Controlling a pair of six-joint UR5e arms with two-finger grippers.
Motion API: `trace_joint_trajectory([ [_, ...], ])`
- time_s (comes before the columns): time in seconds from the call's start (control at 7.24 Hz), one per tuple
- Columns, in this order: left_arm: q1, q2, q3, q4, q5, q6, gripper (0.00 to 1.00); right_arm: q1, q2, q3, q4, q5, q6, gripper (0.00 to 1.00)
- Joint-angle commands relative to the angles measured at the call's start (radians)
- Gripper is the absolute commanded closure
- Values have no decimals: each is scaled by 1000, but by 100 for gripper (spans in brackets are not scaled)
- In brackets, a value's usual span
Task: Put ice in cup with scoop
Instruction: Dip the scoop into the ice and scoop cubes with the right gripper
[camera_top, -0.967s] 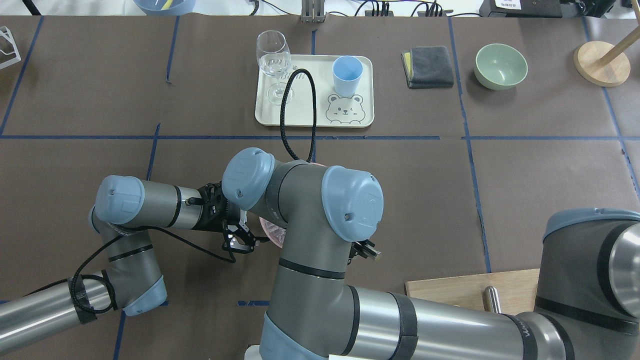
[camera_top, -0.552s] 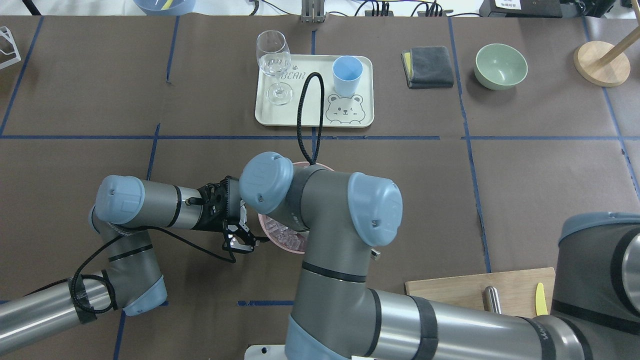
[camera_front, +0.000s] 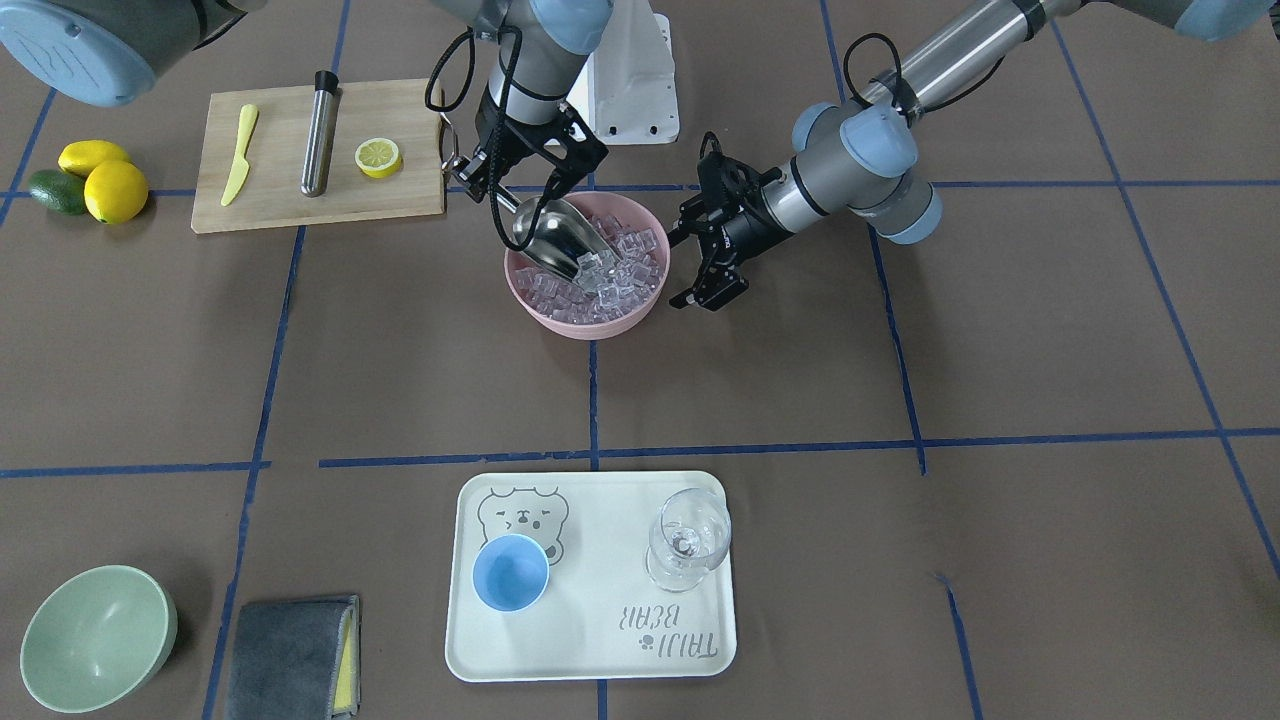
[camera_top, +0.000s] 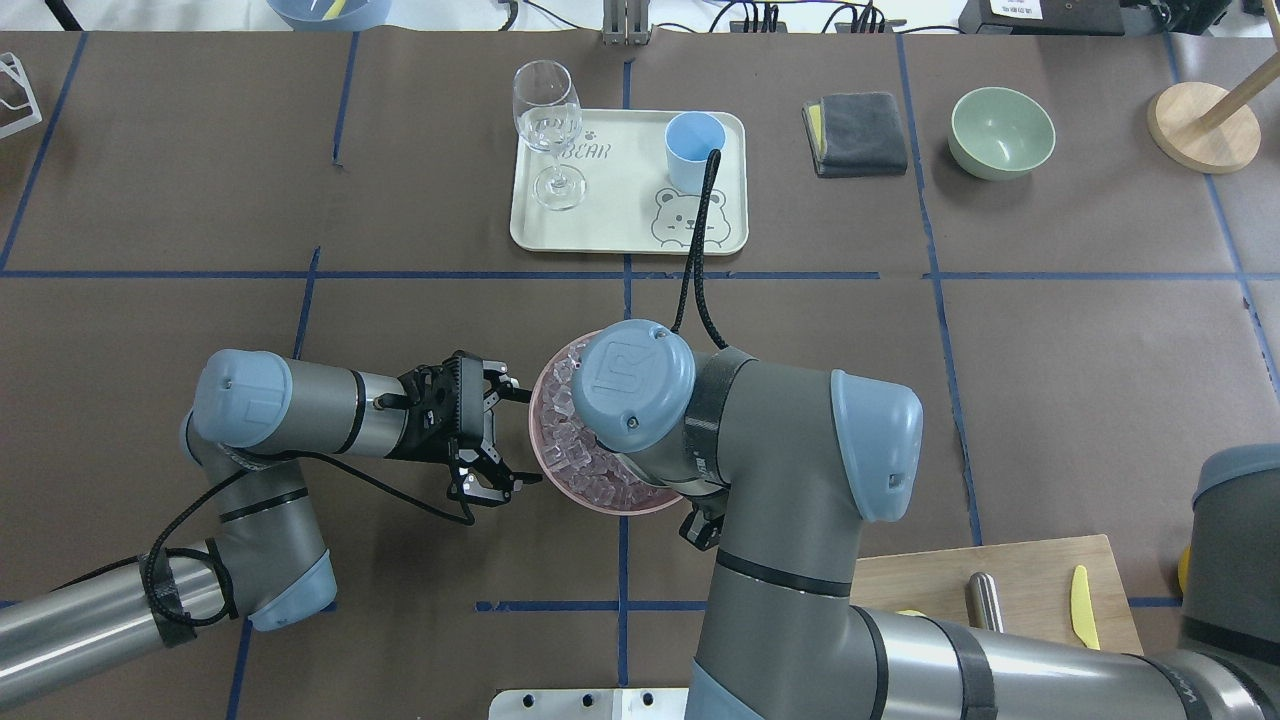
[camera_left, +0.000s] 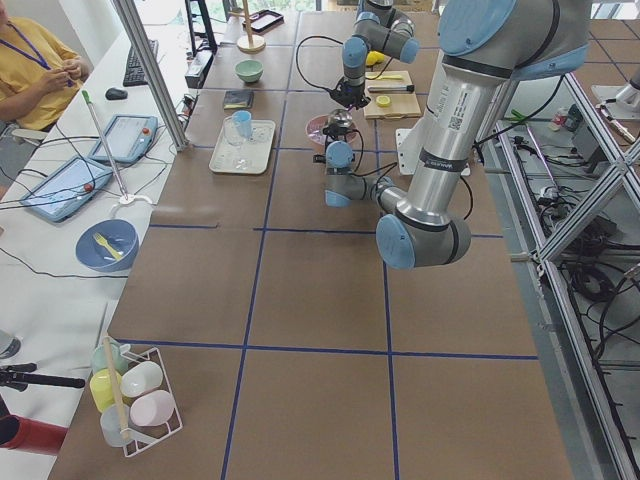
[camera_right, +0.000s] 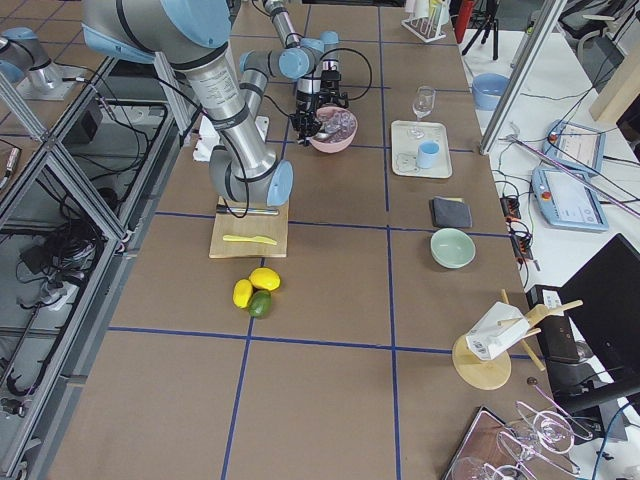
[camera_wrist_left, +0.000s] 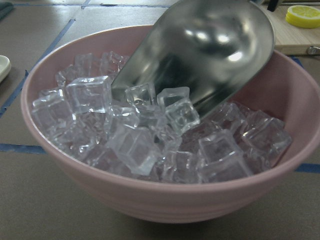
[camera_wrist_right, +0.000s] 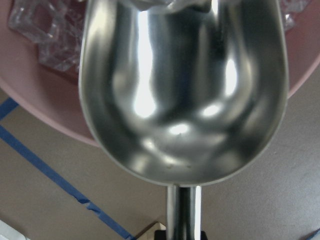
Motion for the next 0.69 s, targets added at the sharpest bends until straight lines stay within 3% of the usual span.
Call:
trace_joint_trajectory([
  [0.0,0,-1,1,0,0,0,0,1,-42,10,113,0,43,100],
  [0.28,0,-1,3,0,0,0,0,1,-79,14,193,0,75,100],
  [0.55,0,-1,1,-1,0,0,0,4,-85,54,197,0,95,100],
])
